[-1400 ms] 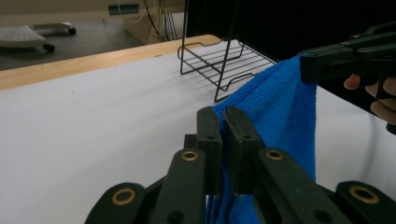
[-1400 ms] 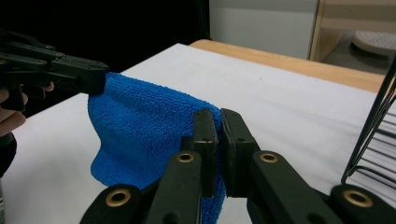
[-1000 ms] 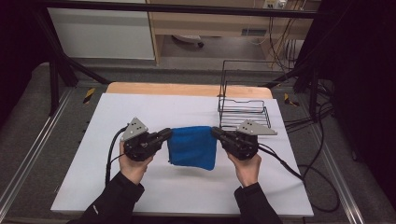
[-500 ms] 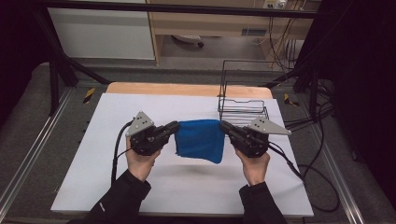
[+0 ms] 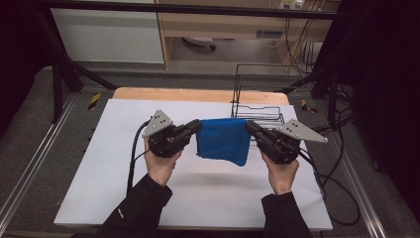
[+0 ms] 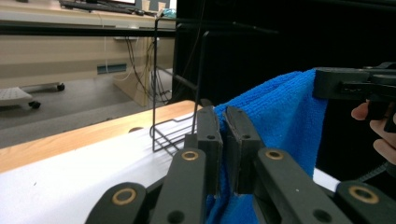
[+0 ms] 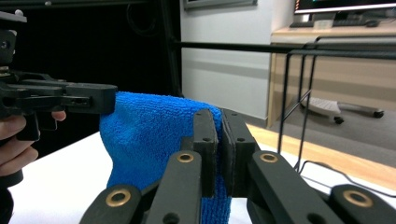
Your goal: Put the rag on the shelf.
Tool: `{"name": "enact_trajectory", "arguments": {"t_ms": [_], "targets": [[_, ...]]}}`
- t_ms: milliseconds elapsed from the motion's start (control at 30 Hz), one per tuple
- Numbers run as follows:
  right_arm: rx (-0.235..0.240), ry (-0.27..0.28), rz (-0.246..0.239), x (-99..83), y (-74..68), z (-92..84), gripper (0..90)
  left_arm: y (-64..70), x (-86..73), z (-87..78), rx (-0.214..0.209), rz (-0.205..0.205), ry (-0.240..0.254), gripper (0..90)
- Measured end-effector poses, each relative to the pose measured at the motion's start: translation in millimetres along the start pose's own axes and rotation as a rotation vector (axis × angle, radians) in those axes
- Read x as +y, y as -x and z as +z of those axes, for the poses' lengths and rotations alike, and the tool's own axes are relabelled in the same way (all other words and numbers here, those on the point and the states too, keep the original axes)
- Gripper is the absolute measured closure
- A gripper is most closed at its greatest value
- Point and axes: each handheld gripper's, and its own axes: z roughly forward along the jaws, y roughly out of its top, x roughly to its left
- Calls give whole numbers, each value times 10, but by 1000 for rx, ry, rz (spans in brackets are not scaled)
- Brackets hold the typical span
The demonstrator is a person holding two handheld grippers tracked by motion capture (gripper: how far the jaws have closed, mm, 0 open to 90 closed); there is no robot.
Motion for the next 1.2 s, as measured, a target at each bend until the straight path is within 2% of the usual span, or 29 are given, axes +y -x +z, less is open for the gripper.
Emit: {"name": "enact_trajectory", "arguments": {"t_ms": [267,433,567,1200], "targets": [[-26,46,7,149,87,-104,859,78,165,108,-22,16,31,845],[-50,75,3,254,133,-145,859,110,247,198,-28,11,53,846],[-67,90,-3,330,167,-174,859,128,303,268,-35,0,70,846],[-139,153,-25,646,345,-346,860,273,694,526,-59,30,124,846]]}}
